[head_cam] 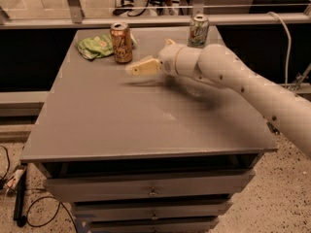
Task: Pick orange can
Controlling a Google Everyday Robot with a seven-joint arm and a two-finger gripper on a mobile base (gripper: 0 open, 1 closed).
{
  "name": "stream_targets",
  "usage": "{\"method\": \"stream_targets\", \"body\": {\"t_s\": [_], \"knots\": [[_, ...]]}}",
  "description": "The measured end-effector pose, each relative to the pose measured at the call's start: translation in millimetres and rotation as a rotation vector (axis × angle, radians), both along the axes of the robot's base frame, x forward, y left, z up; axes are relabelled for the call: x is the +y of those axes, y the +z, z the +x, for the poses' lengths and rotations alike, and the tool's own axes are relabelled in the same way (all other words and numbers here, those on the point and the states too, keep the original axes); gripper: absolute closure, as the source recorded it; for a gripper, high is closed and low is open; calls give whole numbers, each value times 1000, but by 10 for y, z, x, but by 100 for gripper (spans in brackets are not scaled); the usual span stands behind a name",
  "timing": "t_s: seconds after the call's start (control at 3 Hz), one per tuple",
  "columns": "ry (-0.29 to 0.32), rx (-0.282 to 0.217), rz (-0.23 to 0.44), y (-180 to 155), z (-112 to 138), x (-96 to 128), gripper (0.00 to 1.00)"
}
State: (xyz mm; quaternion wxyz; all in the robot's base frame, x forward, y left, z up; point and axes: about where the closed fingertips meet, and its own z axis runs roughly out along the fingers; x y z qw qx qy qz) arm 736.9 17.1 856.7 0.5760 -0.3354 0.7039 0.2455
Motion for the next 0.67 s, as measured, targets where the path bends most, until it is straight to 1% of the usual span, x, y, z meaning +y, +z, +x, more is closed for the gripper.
{"method": "stream_targets", "body": {"t_s": [0.33, 0.67], "knots": [[-52, 22, 50, -172, -347, -522, 0], [-97, 30, 72, -236, -499, -905, 0]]}}
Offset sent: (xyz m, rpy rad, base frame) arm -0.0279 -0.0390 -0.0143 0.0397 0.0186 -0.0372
